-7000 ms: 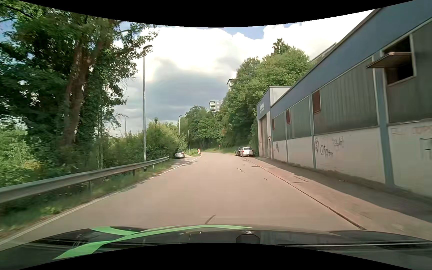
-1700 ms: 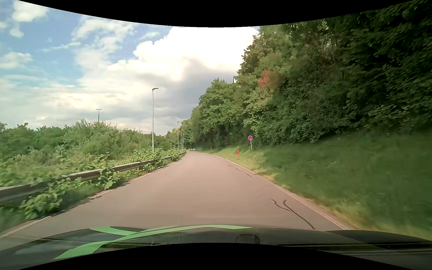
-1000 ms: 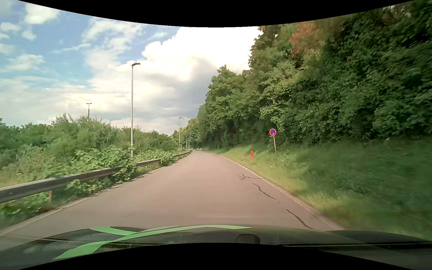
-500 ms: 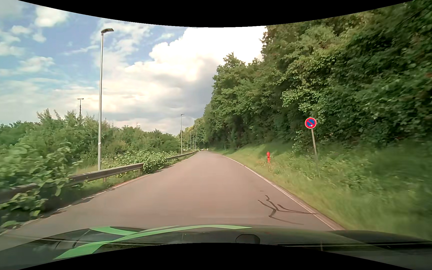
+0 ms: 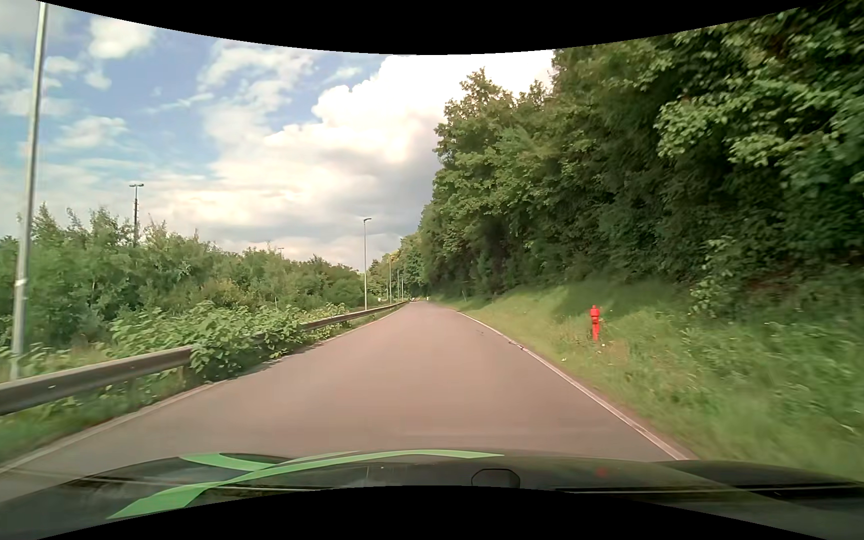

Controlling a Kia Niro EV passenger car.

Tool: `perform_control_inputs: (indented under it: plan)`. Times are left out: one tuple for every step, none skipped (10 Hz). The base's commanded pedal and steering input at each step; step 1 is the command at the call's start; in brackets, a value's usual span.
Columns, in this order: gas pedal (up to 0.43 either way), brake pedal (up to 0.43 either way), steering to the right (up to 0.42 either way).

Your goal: Follow the waypoints while adhering to traffic rules and regulations

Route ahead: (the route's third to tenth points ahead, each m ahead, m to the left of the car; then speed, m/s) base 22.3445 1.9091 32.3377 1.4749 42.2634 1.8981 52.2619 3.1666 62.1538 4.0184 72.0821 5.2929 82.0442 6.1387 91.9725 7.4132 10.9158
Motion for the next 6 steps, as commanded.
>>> perform_control_inputs:
  plan:
    - [0.177, 0.0, -0.022]
    - [0.177, 0.0, -0.021]
    - [0.189, 0.0, -0.019]
    - [0.189, 0.0, -0.018]
    - [0.197, 0.0, -0.018]
    - [0.197, 0.0, -0.018]
